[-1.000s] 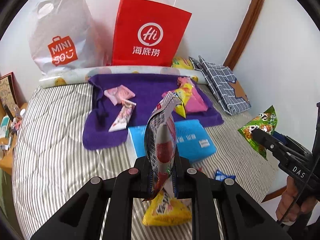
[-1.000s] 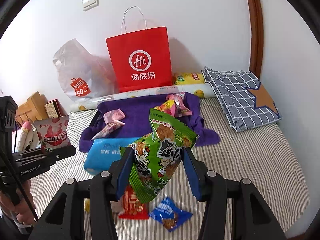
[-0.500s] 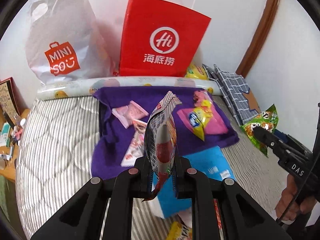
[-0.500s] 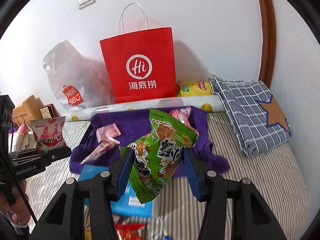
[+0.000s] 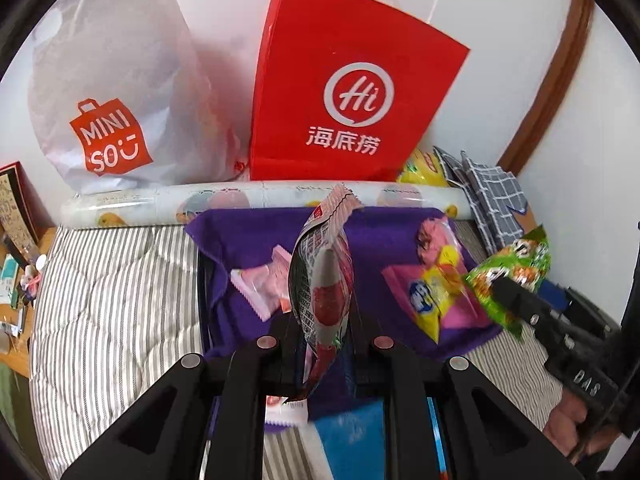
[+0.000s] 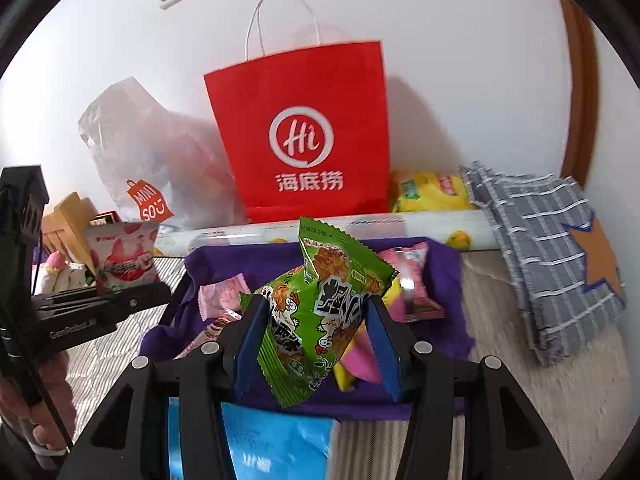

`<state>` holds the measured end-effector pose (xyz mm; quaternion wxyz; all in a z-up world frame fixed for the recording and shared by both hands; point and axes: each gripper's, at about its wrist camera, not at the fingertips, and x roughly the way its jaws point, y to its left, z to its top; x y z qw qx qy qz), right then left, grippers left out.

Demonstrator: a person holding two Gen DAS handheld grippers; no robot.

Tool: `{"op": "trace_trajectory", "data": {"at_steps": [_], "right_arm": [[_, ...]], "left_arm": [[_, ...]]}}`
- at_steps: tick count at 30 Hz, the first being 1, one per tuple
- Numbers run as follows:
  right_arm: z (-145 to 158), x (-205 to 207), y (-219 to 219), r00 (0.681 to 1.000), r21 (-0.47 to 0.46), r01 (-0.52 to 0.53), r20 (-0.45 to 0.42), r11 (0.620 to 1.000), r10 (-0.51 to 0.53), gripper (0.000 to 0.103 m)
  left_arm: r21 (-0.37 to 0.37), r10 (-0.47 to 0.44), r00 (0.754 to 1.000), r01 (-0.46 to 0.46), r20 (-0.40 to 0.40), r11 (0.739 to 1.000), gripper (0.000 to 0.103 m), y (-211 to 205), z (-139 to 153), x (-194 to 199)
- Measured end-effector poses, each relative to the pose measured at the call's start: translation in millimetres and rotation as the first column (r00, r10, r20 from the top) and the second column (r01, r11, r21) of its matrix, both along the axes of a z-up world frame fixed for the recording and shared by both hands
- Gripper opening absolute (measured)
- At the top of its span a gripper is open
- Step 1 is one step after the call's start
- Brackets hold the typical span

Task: Organize snacks
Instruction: 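Carry the white packet and green bag with both tools over the purple towel, then open both tools to drop the packet and green bag onto the towel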

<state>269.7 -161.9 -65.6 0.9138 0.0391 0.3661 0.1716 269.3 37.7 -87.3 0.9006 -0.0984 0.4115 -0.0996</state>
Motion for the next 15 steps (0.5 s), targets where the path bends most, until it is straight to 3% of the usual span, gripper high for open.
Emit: {"op": "trace_trajectory", "data": {"at_steps": [5,8,15], "right_arm": [[-24,10,10,0.998,-0.01,-0.033,-0.059,0.999,0.032,0.048],[-35,15,12,0.995,-0.01,-0.044,-0.094,0.999,0.043,0.048],[-44,20,18,0.993,-0.032,-0.058,-0.102,0.998,0.054,0.048]], "left_arm": [[-0.005,-0.004,1.0,0.004,-0.024,1.0,0.015,0,-14,14],[0.046,0.005,0.999,-0.003,-0.031,0.999,0.015,-4,-25,20],[0.044,-0.003,0.998,0.006,-0.062,0.999,0.015,-5,-43,29]]}}
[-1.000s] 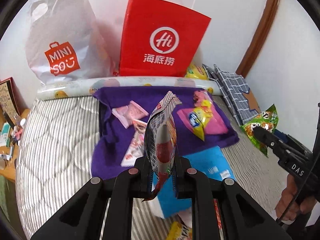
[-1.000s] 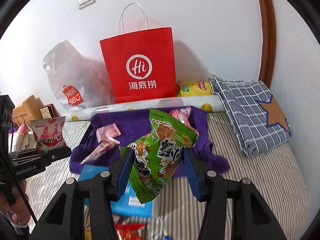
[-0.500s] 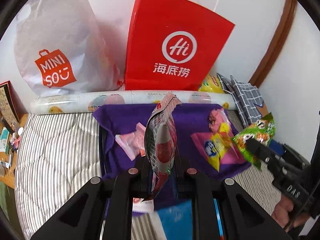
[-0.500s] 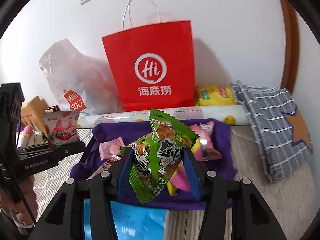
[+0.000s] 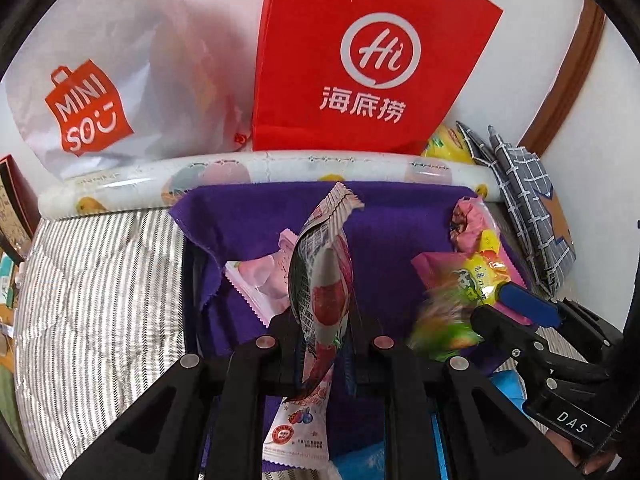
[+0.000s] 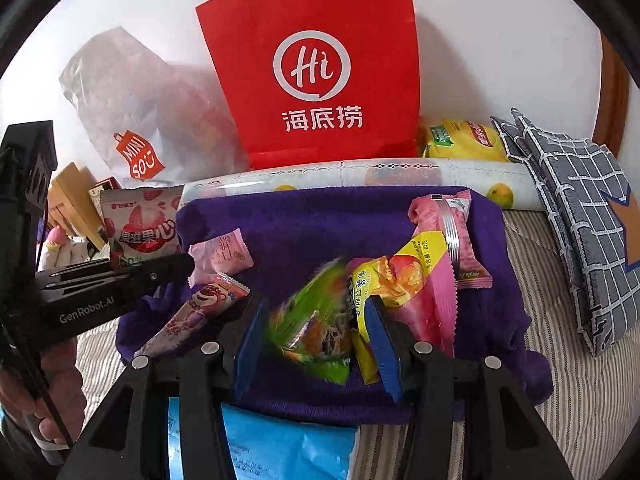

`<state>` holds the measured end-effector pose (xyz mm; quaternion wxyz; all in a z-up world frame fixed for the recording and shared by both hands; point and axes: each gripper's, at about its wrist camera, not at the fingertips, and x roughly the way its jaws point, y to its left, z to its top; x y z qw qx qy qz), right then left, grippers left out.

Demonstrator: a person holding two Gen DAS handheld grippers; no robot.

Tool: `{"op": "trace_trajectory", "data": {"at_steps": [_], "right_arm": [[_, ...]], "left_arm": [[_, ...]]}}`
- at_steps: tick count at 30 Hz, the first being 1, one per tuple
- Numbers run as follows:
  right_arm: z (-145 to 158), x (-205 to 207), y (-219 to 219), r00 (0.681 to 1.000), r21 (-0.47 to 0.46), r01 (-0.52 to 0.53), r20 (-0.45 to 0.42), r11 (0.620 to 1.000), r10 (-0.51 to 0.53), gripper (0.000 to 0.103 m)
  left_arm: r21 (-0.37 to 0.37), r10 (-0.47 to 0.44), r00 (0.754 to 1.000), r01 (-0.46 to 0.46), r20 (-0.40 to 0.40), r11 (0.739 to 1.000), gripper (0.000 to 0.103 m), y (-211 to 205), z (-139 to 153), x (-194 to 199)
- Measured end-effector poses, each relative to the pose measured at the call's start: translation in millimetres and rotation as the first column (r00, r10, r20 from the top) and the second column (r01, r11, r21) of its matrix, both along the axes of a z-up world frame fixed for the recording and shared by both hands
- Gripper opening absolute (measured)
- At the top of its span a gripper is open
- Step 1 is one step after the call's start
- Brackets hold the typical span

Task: Organize snacks
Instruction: 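Open both tools to drop the packet and green bag onto the towel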

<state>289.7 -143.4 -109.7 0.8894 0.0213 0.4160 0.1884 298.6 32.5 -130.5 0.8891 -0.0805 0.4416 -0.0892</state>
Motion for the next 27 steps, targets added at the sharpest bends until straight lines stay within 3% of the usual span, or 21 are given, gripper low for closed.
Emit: {"op": "trace_trajectory", "data": {"at_steps": [6,14,18,24,27], "right_arm": [[0,-1,0,1.0,-0.011,0.004,0.003,1.0,-0.004,0.048],[25,-21,-10,0.999,-0.024,0.039,0.039,0.999,-0.039,0.049],[38,-39,-16,0.997,-0.02,0.065,0.039,0.998,-0.064,0.059],[47,-65,-14,0.996,-0.061,0.088,0.018,0.994,-0.088,0.064],[51,-79,-15,0.994,-0.07,0.109,0.009,0.992,-0.108,0.073]], "left_arm": [[-0.018,-0.004,1.0,0.004,-0.013,1.0,0.015,0,-5,2],[-0.025,-0.026,0.999,0.025,-0.031,0.999,0.017,-5,-6,1],[-0.032,-0.041,0.999,0.04,-0.015,0.999,0.058,-7,2,-8],[0.008,-0.073,0.996,0.072,0.046,0.997,0.062,-12,24,-39],[0.014,-0.083,0.995,0.083,0.05,0.996,0.062,-13,31,-57]]}}
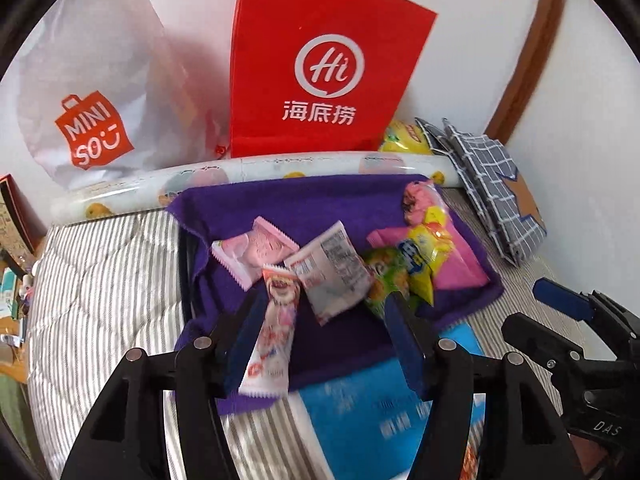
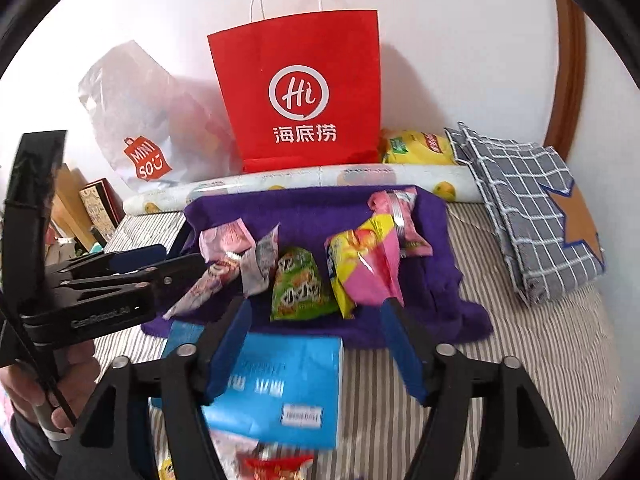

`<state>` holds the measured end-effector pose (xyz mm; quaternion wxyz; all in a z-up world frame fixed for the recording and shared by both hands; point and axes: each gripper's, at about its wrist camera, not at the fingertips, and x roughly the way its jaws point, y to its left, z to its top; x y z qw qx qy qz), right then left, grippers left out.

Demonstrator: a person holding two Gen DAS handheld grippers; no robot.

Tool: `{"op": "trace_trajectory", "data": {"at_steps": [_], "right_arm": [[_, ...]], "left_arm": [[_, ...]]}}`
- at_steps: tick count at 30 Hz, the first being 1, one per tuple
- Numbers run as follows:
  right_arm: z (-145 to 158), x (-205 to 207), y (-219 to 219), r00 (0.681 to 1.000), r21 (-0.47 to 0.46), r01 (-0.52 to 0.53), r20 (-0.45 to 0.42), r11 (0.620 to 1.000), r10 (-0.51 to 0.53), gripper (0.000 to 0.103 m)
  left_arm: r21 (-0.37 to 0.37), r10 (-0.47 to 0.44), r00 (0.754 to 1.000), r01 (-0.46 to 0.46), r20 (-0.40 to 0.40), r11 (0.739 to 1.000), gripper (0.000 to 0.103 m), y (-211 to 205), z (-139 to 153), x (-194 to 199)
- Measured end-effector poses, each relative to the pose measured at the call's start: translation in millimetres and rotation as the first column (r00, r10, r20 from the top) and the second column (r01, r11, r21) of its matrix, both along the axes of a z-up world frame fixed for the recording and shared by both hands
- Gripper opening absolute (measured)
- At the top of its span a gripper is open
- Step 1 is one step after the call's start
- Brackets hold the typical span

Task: Organize snacks
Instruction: 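Open both tools to drop the packet and green bag onto the towel, then move both open tools back toward the remaining snacks beside the tissue pack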

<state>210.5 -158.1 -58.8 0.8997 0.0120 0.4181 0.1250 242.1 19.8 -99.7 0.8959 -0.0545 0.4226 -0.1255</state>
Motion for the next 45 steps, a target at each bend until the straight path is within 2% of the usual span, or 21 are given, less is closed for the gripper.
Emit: {"op": "trace_trajectory", "data": {"at_steps": [7,11,15,19,23,26,29,34,39,42,45], "right_arm": [[13,-38,-1,0.999,-0.015,0.046,0.013,0.999,-0.046,0.079],[20,-57,-3,0.991,-0.076,0.127,0.052,0.989,-0.123,0.088],[23,-75,-10,0.985,-0.076,0.148,0.101,0.986,-0.14,0.088],[27,-93,-19,0.974,-0.085,0.185,0.146,0.979,-0.171,0.088],[23,-103,-30,0.972,-0.084,0.199,0.146,0.976,-0.186,0.088],[16,-110,-36,0.968,-0.109,0.222,0.143,0.969,-0.206,0.088],[9,-116,-39,0.975,-0.131,0.198,0.126,0.971,-0.182,0.088],[3,-126,-44,0.975,-0.12,0.184,0.145,0.976,-0.166,0.088],[-2,-128,-61,0.983,-0.003,0.149,0.105,0.989,-0.148,0.088],[-6,-128,-69,0.981,-0.005,0.166,0.1,0.986,-0.165,0.088],[-12,-128,-76,0.985,0.004,0.151,0.088,0.989,-0.151,0.088]], "left_arm": [[0.006,0.018,0.999,-0.018,-0.027,1.0,0.069,9,0,-45],[0.041,0.032,0.998,-0.03,-0.056,0.999,0.069,10,-5,-69],[0.058,0.047,0.998,-0.044,-0.05,0.997,0.07,8,-4,-93],[0.034,0.026,0.999,-0.025,-0.033,0.999,0.07,7,-1,-112],[0.03,-0.002,1.0,0.003,-0.007,1.0,0.07,3,4,-127],[0.032,0.007,1.0,-0.008,0.005,0.999,0.07,2,5,-136],[0.012,0.016,1.0,-0.016,0.011,1.0,0.07,2,7,-142],[-0.02,0.068,0.997,-0.067,0.023,0.998,0.07,6,10,-146],[0.0,0.102,0.994,-0.102,0.03,0.995,0.07,4,9,-148],[0.002,0.115,0.993,-0.115,0.01,0.993,0.07,6,4,-145],[-0.03,0.112,0.994,-0.112,-0.009,0.993,0.07,9,-2,-142]]}}
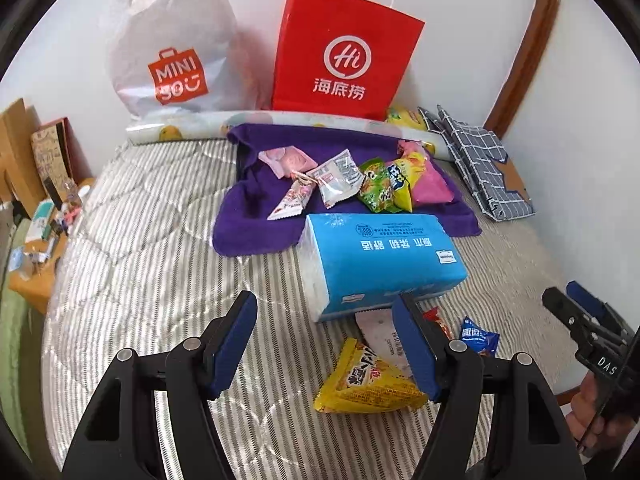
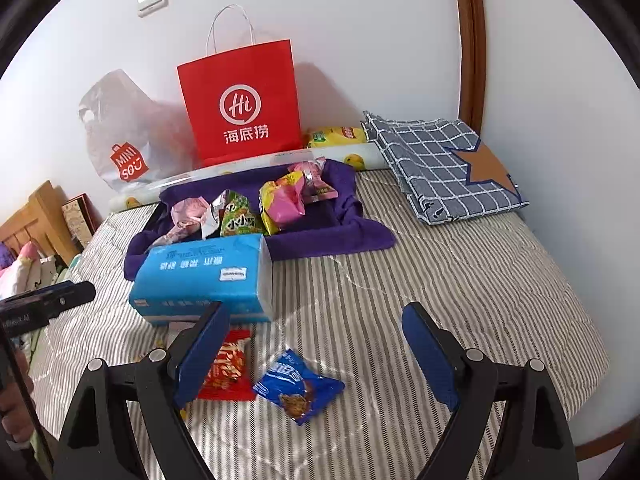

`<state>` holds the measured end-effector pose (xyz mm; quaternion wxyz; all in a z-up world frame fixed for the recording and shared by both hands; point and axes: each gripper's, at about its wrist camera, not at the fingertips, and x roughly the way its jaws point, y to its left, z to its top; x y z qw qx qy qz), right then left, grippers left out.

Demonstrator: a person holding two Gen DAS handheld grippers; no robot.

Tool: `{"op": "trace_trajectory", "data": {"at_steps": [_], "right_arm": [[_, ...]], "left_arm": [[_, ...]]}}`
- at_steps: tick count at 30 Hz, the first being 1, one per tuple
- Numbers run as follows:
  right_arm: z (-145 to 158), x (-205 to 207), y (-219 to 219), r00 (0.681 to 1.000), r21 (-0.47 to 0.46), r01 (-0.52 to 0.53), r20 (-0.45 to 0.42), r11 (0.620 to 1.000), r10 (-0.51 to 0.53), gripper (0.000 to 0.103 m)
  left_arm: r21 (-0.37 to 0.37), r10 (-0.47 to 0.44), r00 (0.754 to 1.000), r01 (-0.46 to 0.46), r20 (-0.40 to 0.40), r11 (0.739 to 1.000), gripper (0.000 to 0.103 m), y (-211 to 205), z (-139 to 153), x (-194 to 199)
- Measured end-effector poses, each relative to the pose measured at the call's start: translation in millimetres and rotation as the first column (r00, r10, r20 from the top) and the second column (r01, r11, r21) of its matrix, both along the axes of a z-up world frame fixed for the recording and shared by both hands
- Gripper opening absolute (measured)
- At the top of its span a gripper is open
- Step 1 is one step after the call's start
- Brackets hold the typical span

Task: Organize snacks
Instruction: 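Move both open tools back toward the remaining snacks beside the tissue pack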

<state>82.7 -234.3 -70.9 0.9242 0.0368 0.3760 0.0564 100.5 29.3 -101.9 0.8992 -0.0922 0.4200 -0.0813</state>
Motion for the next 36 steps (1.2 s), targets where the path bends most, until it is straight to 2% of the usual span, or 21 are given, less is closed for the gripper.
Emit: {"op": "trace_trajectory", "data": {"at_steps": [5,9,13,15,20,24,36], "right_arm": [[-15,0,-7,0.999,0.018,-0.015,-0.044,1.0,0.016,0.088],[-29,2,-7,0.996,0.042,-0.039,-0.073,0.998,0.042,0.081],[-44,1,2,0.992,0.03,-0.084,-0.092,0.996,0.086,0.072],[-52,0,8,0.987,0.011,-0.115,-0.107,0.993,0.116,0.068],[-69,-9,22,0.971,-0.041,-0.201,-0.144,0.979,0.193,0.068],[-79,-11,28,0.965,-0.095,-0.219,-0.171,0.971,0.201,0.068],[-94,0,34,0.966,-0.24,-0.231,-0.171,0.943,0.194,0.068]], "left_arm": [[-0.049,0.0,0.999,-0.002,-0.046,0.999,0.07,3,-12,9],[-0.065,0.001,0.998,-0.004,-0.055,0.998,0.07,4,-16,13],[-0.06,-0.012,0.998,0.008,-0.063,0.998,0.07,4,-19,14],[-0.044,-0.011,0.998,0.009,-0.06,0.999,0.07,4,-20,12],[-0.027,-0.024,0.997,0.022,-0.073,0.999,0.07,4,-25,9],[-0.038,-0.025,0.996,0.022,-0.091,0.999,0.07,3,-30,13],[-0.043,-0.037,0.995,0.033,-0.09,0.999,0.07,0,-31,14]]}}
